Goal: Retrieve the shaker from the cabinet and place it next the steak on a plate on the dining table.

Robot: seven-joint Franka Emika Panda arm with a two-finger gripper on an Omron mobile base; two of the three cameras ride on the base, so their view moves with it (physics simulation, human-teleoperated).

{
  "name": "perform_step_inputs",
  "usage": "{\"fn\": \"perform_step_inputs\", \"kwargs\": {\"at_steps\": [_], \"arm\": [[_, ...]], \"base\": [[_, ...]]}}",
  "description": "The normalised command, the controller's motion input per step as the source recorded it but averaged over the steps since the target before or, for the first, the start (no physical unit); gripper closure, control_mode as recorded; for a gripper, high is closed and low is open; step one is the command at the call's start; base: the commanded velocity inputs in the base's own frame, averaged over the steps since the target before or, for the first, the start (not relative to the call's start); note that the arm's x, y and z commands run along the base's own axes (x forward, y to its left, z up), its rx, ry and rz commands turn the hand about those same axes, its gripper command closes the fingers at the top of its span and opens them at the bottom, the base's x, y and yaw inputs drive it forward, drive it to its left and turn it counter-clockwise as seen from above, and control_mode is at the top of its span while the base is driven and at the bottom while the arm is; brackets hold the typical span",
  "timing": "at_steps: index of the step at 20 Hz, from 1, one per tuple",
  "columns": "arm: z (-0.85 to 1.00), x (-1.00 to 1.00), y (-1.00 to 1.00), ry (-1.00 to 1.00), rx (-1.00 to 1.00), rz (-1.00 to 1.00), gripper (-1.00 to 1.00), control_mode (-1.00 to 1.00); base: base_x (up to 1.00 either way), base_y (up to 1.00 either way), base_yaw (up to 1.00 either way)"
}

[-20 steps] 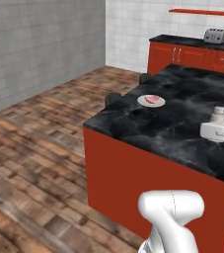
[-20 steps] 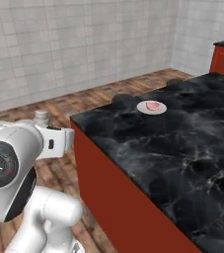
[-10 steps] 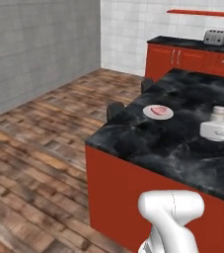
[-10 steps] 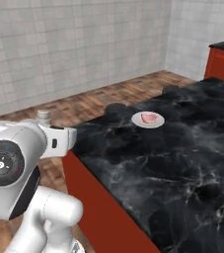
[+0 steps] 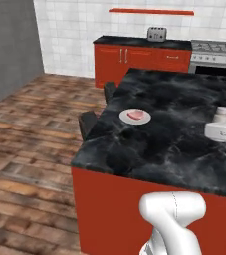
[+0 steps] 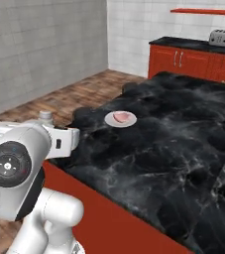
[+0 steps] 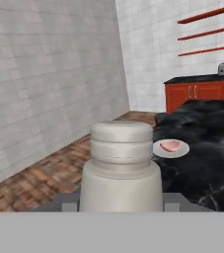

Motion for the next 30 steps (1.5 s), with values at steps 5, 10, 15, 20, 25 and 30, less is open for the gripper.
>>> {"fn": "perform_step_inputs", "kwargs": {"at_steps": [5, 10, 15, 20, 25, 30], "arm": [[0.0, 0.0, 0.0, 0.0, 0.0, 0.0, 1.0, 1.0], [0.0, 0.0, 0.0, 0.0, 0.0, 0.0, 1.0, 1.0], [0.0, 0.0, 0.0, 0.0, 0.0, 0.0, 1.0, 1.0], [0.0, 0.0, 0.0, 0.0, 0.0, 0.0, 1.0, 1.0], [0.0, 0.0, 0.0, 0.0, 0.0, 0.0, 1.0, 1.0], [0.0, 0.0, 0.0, 0.0, 0.0, 0.0, 1.0, 1.0]], "base": [[0.18, 1.0, -0.22], [0.1, 1.0, -0.16], [0.68, 0.45, -0.25], [0.89, 0.36, -0.44], [0.99, 0.51, -0.39], [0.97, 0.64, -0.12]]}}
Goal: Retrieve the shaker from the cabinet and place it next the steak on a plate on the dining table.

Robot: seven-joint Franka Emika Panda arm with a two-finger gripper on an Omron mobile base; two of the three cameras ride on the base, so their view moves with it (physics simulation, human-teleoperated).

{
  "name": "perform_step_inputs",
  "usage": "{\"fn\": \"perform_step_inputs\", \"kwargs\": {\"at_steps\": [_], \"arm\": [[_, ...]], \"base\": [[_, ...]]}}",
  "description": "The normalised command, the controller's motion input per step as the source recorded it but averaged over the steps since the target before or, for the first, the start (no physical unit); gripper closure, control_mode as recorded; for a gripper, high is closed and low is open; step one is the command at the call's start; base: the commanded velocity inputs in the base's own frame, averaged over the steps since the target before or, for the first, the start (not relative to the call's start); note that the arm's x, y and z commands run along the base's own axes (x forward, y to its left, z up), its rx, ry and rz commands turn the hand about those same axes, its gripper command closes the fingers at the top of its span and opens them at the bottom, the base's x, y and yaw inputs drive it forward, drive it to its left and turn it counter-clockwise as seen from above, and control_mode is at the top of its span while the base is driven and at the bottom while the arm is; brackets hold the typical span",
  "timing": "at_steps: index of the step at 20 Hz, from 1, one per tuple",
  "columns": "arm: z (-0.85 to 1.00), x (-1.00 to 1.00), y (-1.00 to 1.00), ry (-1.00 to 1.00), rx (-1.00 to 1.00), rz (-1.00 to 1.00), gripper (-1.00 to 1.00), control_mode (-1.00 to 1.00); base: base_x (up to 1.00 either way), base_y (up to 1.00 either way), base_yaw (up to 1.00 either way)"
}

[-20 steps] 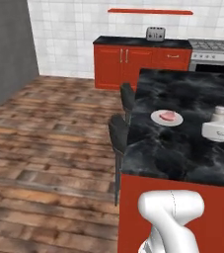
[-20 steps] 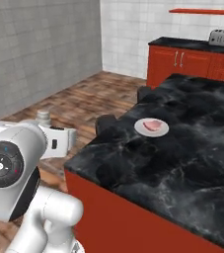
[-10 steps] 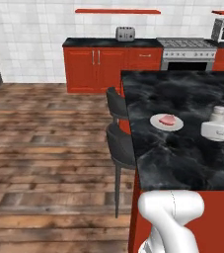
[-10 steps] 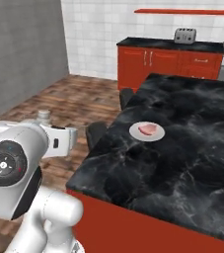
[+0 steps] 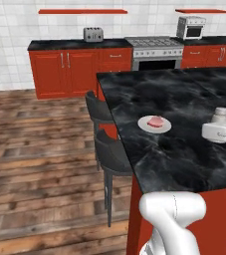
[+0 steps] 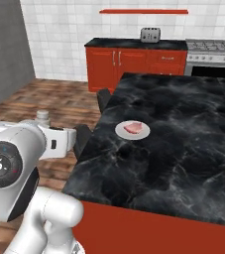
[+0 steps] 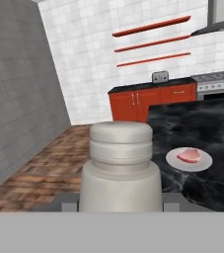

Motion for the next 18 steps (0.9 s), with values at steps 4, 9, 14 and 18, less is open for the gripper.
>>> {"fn": "perform_step_inputs", "kwargs": {"at_steps": [4, 9, 14, 18], "arm": [[0.0, 0.0, 0.0, 0.0, 0.0, 0.0, 1.0, 1.0], [0.0, 0.0, 0.0, 0.0, 0.0, 0.0, 1.0, 1.0], [0.0, 0.0, 0.0, 0.0, 0.0, 0.0, 1.0, 1.0], [0.0, 0.0, 0.0, 0.0, 0.0, 0.0, 1.0, 1.0]], "base": [[0.98, 0.54, -0.08], [0.94, 0.15, 0.0], [0.78, 0.05, 0.0], [0.55, 0.0, 0.0]]}}
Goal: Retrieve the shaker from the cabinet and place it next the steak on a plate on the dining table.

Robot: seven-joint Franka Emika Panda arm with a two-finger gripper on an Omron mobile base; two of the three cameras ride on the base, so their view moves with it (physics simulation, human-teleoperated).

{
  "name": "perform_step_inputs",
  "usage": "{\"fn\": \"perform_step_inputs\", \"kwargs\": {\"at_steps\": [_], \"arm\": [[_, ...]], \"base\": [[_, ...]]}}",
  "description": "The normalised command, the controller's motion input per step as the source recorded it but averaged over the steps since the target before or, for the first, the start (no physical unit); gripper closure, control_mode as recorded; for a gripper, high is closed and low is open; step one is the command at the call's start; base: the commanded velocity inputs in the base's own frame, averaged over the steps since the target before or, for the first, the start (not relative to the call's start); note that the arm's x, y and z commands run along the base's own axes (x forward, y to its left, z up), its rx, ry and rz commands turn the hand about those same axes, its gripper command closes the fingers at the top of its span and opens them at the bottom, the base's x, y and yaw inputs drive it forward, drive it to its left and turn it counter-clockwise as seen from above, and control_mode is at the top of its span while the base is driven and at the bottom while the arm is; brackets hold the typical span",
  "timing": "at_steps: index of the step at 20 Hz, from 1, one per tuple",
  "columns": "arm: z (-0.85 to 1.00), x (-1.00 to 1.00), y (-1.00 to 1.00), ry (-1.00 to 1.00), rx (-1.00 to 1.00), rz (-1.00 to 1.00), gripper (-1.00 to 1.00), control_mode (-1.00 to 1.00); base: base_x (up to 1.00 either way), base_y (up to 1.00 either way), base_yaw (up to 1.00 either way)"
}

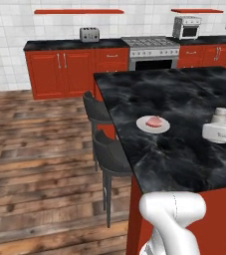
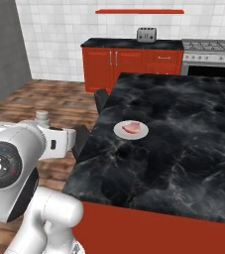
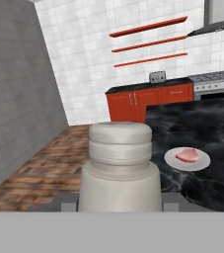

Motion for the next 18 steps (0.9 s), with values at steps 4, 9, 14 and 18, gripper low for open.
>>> {"fn": "perform_step_inputs", "kwargs": {"at_steps": [4, 9, 14, 18], "arm": [[0.0, 0.14, 0.0, 0.0, 0.0, 0.0, 1.0, -1.0], [-0.01, 0.69, -0.01, 0.0, 0.0, 0.01, 1.0, -1.0], [-0.16, 0.73, -0.21, -0.04, 0.0, 0.11, 1.0, -1.0], [-0.35, 0.38, -0.47, -0.08, 0.0, 0.19, 1.0, -1.0]], "base": [[0.36, 0.0, 0.0], [0.0, 0.0, 0.0], [0.0, 0.0, 0.0], [0.0, 0.0, 0.0]]}}
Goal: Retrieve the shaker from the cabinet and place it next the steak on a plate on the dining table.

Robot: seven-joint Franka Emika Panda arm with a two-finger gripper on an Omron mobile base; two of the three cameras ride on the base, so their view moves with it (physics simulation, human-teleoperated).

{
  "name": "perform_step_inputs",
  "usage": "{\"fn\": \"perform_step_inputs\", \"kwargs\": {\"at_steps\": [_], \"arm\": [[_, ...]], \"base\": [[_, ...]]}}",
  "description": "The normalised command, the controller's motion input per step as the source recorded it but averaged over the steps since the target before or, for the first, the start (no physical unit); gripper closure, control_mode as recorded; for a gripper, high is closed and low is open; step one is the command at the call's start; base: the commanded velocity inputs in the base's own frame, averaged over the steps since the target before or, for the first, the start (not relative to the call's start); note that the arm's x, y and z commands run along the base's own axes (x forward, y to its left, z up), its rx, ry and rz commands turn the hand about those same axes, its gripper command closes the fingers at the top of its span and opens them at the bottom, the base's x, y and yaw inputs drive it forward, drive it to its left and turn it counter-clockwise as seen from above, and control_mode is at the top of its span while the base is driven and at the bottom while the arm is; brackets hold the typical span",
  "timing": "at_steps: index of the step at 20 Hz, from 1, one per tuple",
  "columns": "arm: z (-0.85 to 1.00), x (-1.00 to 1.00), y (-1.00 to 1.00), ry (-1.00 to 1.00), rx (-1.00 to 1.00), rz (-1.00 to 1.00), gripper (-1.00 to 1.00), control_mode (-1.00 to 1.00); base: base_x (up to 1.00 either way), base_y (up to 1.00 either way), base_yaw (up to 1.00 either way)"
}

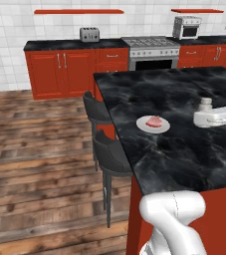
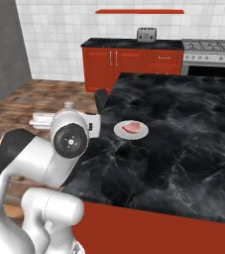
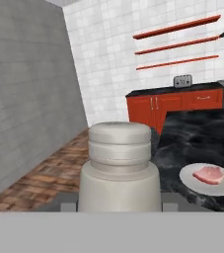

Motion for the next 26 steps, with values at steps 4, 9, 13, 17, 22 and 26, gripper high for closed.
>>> {"fn": "perform_step_inputs", "kwargs": {"at_steps": [4, 9, 13, 17, 22, 26], "arm": [[-0.42, 0.27, -0.35, -0.21, 0.0, 0.25, 1.0, -1.0], [-0.3, 0.32, -0.29, -0.16, 0.0, 0.26, 1.0, -1.0], [-0.19, 0.45, -0.26, 0.0, 0.0, 0.22, 1.0, -1.0], [-0.2, 0.4, -0.33, 0.0, 0.0, 0.21, 1.0, -1.0], [-0.23, 0.34, -0.31, 0.0, 0.0, 0.2, 1.0, -1.0], [-0.24, 0.39, -0.11, -0.02, 0.01, 0.16, 1.0, -1.0]], "base": [[0.0, 0.0, 0.0], [0.0, 0.0, 0.0], [0.0, 0.0, 0.0], [0.0, 0.0, 0.0], [0.0, 0.0, 0.0], [0.0, 0.0, 0.0]]}}
